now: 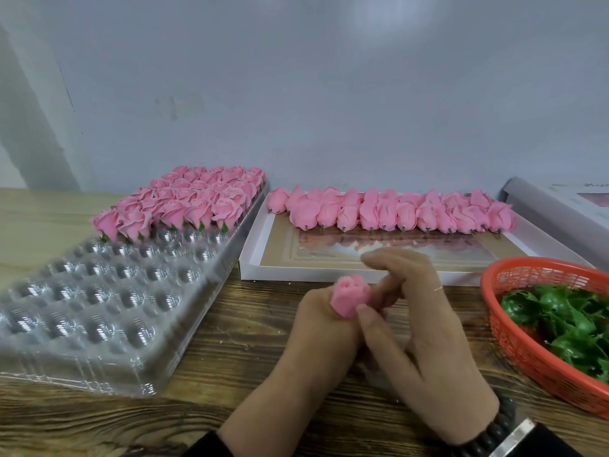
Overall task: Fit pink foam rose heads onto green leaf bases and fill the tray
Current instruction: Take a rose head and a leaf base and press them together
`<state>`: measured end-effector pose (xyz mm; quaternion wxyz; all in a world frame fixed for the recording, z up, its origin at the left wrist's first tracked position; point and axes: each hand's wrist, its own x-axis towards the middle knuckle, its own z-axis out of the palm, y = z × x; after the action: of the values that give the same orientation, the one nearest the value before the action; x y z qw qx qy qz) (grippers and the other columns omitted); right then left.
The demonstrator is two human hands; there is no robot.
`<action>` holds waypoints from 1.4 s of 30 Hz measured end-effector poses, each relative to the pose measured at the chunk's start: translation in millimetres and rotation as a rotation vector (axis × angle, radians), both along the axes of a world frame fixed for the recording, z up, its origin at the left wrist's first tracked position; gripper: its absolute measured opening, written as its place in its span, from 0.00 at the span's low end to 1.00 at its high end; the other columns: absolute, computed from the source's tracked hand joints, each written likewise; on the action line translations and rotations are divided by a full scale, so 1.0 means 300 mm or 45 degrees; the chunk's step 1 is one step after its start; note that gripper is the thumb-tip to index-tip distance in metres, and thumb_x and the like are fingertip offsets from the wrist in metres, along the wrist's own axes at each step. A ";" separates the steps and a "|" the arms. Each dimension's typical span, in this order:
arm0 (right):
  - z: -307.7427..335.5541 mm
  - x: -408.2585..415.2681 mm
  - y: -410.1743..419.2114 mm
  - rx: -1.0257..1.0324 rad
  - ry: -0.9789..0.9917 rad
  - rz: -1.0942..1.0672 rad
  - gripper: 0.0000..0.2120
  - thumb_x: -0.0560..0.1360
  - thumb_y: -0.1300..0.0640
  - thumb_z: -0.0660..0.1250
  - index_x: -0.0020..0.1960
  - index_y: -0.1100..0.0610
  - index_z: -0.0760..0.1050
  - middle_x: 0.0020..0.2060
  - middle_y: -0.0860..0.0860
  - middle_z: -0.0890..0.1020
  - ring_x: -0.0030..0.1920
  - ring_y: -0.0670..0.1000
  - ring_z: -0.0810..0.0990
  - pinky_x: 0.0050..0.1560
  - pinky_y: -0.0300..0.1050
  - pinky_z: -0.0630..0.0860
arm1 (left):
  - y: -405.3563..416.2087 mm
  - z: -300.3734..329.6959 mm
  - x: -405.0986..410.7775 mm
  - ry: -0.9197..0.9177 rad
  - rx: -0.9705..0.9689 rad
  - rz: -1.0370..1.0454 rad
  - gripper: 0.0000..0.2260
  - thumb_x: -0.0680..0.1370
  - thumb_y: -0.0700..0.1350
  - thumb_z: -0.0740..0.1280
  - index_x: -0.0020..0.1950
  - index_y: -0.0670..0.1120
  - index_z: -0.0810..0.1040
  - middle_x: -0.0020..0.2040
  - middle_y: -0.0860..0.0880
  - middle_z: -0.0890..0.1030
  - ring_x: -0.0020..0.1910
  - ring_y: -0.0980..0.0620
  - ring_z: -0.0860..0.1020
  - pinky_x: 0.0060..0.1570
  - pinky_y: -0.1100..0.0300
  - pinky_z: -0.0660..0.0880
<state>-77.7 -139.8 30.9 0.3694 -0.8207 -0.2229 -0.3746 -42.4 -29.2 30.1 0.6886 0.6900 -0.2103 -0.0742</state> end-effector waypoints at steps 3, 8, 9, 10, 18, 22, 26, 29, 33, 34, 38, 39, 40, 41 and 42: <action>-0.013 0.008 -0.002 0.074 -0.033 -0.093 0.15 0.73 0.58 0.59 0.60 0.53 0.67 0.53 0.46 0.71 0.48 0.42 0.74 0.50 0.30 0.70 | 0.004 -0.003 0.010 0.190 -0.360 0.084 0.09 0.70 0.44 0.71 0.38 0.38 0.80 0.32 0.42 0.78 0.33 0.48 0.76 0.39 0.54 0.72; -0.041 0.024 0.020 0.004 0.179 -0.086 0.20 0.65 0.63 0.66 0.51 0.46 0.66 0.47 0.40 0.72 0.48 0.36 0.73 0.48 0.26 0.69 | -0.004 -0.006 0.021 0.389 -0.627 0.111 0.14 0.67 0.42 0.71 0.50 0.37 0.80 0.46 0.39 0.80 0.47 0.44 0.76 0.52 0.50 0.71; -0.047 0.025 0.027 0.013 0.220 -0.075 0.21 0.65 0.62 0.68 0.50 0.45 0.65 0.47 0.38 0.72 0.47 0.35 0.73 0.47 0.26 0.69 | -0.008 -0.008 0.019 0.442 -0.669 0.099 0.17 0.68 0.43 0.69 0.53 0.36 0.79 0.47 0.40 0.79 0.49 0.44 0.76 0.56 0.49 0.71; -0.052 0.025 0.031 0.035 0.254 -0.072 0.21 0.65 0.62 0.69 0.49 0.45 0.64 0.47 0.37 0.72 0.47 0.36 0.74 0.45 0.27 0.70 | -0.011 -0.011 0.016 0.495 -0.710 0.083 0.17 0.67 0.44 0.69 0.54 0.37 0.79 0.47 0.41 0.80 0.49 0.45 0.77 0.57 0.50 0.71; -0.039 0.020 0.034 -0.051 0.288 -0.131 0.20 0.65 0.62 0.71 0.44 0.45 0.62 0.43 0.40 0.70 0.43 0.42 0.72 0.41 0.38 0.71 | -0.027 -0.012 -0.008 0.768 -0.859 -0.046 0.11 0.72 0.46 0.68 0.51 0.44 0.81 0.42 0.47 0.81 0.43 0.52 0.79 0.51 0.56 0.73; -0.035 0.016 0.041 0.095 0.293 -0.153 0.19 0.62 0.59 0.71 0.45 0.44 0.67 0.40 0.40 0.75 0.42 0.35 0.75 0.38 0.23 0.67 | -0.018 -0.006 -0.003 0.803 -0.826 -0.189 0.19 0.69 0.49 0.70 0.57 0.41 0.78 0.49 0.42 0.79 0.47 0.48 0.79 0.51 0.55 0.77; -0.027 0.020 0.043 0.503 0.513 0.022 0.12 0.60 0.55 0.69 0.42 0.48 0.71 0.34 0.49 0.76 0.32 0.42 0.74 0.33 0.32 0.69 | -0.002 -0.008 0.016 0.746 -0.755 -0.270 0.19 0.67 0.48 0.73 0.54 0.41 0.79 0.47 0.42 0.77 0.50 0.47 0.77 0.57 0.54 0.73; -0.019 0.022 0.037 0.691 0.617 0.213 0.09 0.62 0.59 0.72 0.38 0.54 0.73 0.27 0.48 0.74 0.30 0.43 0.71 0.32 0.35 0.69 | 0.001 -0.014 0.025 0.706 -0.740 -0.249 0.14 0.67 0.48 0.73 0.48 0.41 0.83 0.46 0.41 0.78 0.48 0.45 0.79 0.53 0.53 0.75; -0.021 0.024 0.036 0.833 0.704 0.364 0.08 0.68 0.68 0.72 0.40 0.59 0.74 0.27 0.47 0.74 0.31 0.45 0.71 0.35 0.40 0.70 | -0.009 -0.021 0.019 0.714 -0.739 -0.131 0.17 0.64 0.49 0.75 0.45 0.39 0.82 0.44 0.38 0.80 0.45 0.44 0.80 0.51 0.52 0.77; -0.024 0.024 0.039 0.823 0.711 0.353 0.08 0.68 0.68 0.71 0.40 0.59 0.74 0.27 0.46 0.75 0.31 0.43 0.71 0.34 0.38 0.70 | -0.012 -0.019 0.016 0.690 -0.744 -0.098 0.11 0.65 0.49 0.76 0.39 0.42 0.82 0.40 0.41 0.80 0.42 0.45 0.80 0.49 0.53 0.78; -0.046 0.025 0.048 0.602 0.647 0.174 0.16 0.65 0.64 0.74 0.47 0.51 0.73 0.35 0.43 0.79 0.35 0.41 0.76 0.37 0.32 0.72 | -0.016 -0.015 0.018 0.740 -0.843 0.050 0.11 0.62 0.52 0.72 0.28 0.46 0.75 0.33 0.44 0.75 0.38 0.46 0.74 0.47 0.49 0.73; -0.050 0.026 0.047 0.536 0.622 0.129 0.19 0.64 0.64 0.74 0.49 0.49 0.72 0.38 0.43 0.79 0.37 0.42 0.77 0.39 0.31 0.72 | -0.017 -0.018 0.019 0.760 -0.854 0.083 0.12 0.63 0.52 0.72 0.27 0.46 0.75 0.33 0.43 0.74 0.38 0.45 0.73 0.49 0.48 0.71; -0.052 0.026 0.046 0.464 0.592 0.088 0.20 0.64 0.63 0.74 0.49 0.47 0.70 0.40 0.42 0.79 0.40 0.43 0.78 0.40 0.29 0.72 | -0.017 -0.019 0.019 0.767 -0.856 0.098 0.13 0.64 0.52 0.72 0.27 0.46 0.75 0.33 0.43 0.74 0.37 0.45 0.74 0.49 0.48 0.72; -0.053 0.025 0.046 0.400 0.555 0.050 0.21 0.64 0.62 0.74 0.48 0.45 0.69 0.42 0.40 0.78 0.42 0.43 0.78 0.41 0.28 0.72 | -0.019 -0.018 0.016 0.764 -0.865 0.095 0.12 0.65 0.52 0.71 0.27 0.46 0.77 0.33 0.43 0.75 0.37 0.46 0.75 0.48 0.50 0.73; -0.054 0.025 0.045 0.351 0.516 0.017 0.21 0.65 0.61 0.74 0.47 0.44 0.68 0.43 0.39 0.77 0.43 0.42 0.78 0.42 0.28 0.71 | -0.022 -0.015 0.011 0.762 -0.887 0.081 0.11 0.66 0.52 0.70 0.29 0.46 0.79 0.34 0.44 0.77 0.36 0.47 0.77 0.46 0.52 0.76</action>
<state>-70.3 -126.2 14.7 0.5176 -0.8194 -0.0963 -0.2269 -39.2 -35.8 25.6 0.9119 0.3719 0.0067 -0.1738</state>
